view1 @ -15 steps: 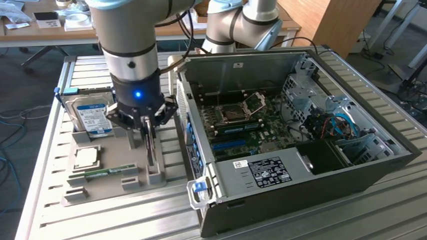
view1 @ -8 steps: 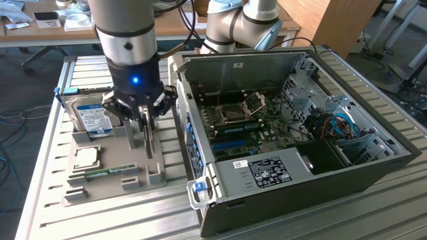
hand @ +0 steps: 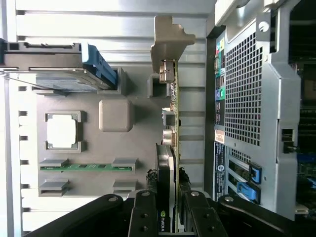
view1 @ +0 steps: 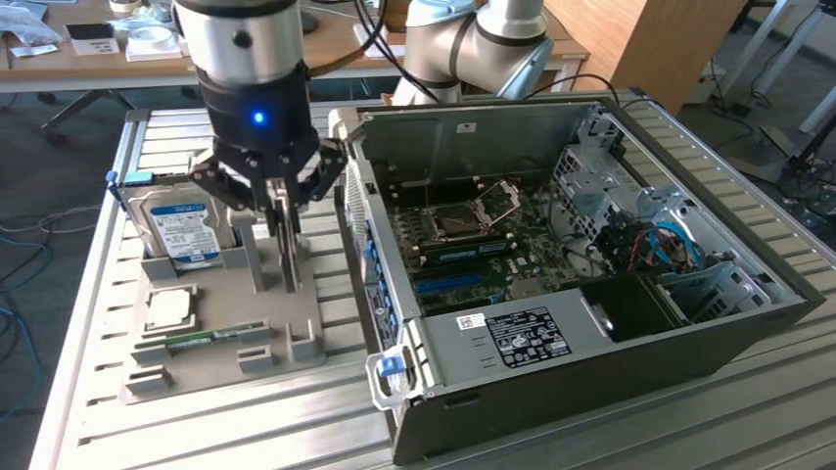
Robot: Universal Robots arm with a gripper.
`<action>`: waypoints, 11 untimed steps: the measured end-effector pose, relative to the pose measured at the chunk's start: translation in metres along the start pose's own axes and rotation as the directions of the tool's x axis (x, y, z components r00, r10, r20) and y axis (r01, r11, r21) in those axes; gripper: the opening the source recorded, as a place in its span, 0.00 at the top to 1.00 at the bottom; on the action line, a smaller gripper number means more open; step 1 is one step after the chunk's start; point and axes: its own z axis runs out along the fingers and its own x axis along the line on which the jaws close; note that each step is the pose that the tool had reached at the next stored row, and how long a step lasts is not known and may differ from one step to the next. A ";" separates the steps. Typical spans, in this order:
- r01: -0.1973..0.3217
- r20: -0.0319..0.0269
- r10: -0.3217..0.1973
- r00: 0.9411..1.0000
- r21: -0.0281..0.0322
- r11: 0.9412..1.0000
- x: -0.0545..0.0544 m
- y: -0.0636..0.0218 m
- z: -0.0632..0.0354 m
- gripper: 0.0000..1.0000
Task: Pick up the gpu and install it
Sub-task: 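Pick up the gpu and move the gpu toward the slot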
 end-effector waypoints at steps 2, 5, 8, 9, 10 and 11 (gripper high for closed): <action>0.000 0.000 0.000 1.000 0.000 1.000 0.000 0.0003 -0.0075 0.74; 0.000 0.000 0.000 1.000 0.000 1.000 0.000 0.0007 -0.0174 0.74; 0.000 0.000 0.000 1.000 0.000 1.000 -0.001 0.0010 -0.0257 0.74; 0.000 0.000 0.000 1.000 0.000 1.000 -0.001 0.0010 -0.0285 0.74; 0.000 0.000 0.000 1.000 0.000 1.000 -0.001 0.0012 -0.0316 0.74; 0.000 0.000 0.000 1.000 0.000 1.000 -0.001 0.0013 -0.0348 0.74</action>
